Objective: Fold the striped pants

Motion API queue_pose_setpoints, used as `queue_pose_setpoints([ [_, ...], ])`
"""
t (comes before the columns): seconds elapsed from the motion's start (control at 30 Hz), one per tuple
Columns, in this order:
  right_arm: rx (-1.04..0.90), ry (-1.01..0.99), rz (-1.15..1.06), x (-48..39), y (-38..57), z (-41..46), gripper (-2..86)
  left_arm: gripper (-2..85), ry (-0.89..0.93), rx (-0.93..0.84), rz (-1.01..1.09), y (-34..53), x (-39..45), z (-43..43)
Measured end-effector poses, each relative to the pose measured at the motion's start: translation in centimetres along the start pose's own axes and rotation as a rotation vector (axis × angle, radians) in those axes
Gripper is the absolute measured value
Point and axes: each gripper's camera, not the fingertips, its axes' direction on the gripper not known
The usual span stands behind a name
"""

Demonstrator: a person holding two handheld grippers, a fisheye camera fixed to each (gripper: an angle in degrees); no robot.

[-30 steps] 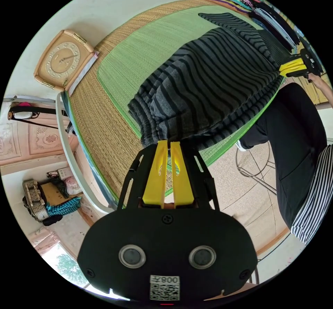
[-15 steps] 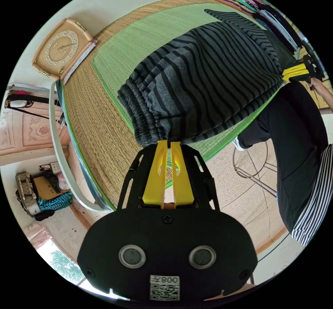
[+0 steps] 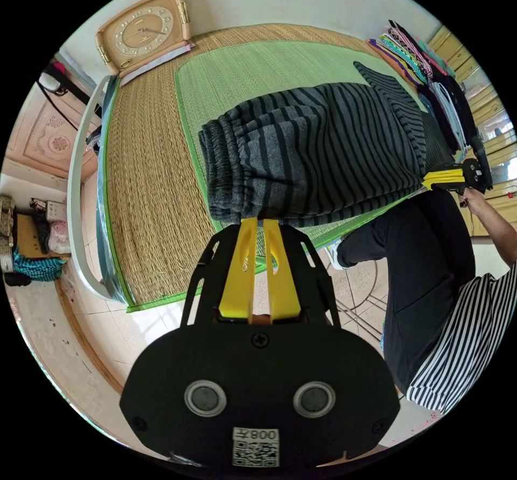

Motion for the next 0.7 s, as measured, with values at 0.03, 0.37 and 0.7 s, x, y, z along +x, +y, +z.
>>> queue_pose_setpoints([
  [0.03, 0.024, 0.002, -0.001, 0.2, 0.3, -0.5, 1.2, 1.4, 0.007, 0.034, -0.029, 0.7, -0.2, 0.1],
  [0.37, 0.097, -0.038, 0.014, 3.0, 2.9, -2.9, 0.9, 4.7, 0.309, 0.156, 0.044, -0.2, 4.5, 6.0],
  [0.7, 0.051, -0.069, 0.039, 6.1, 4.6, -2.1, 1.2, 2.0, 0.272, -0.028, 0.201, -4.8, 8.2, 16.0],
])
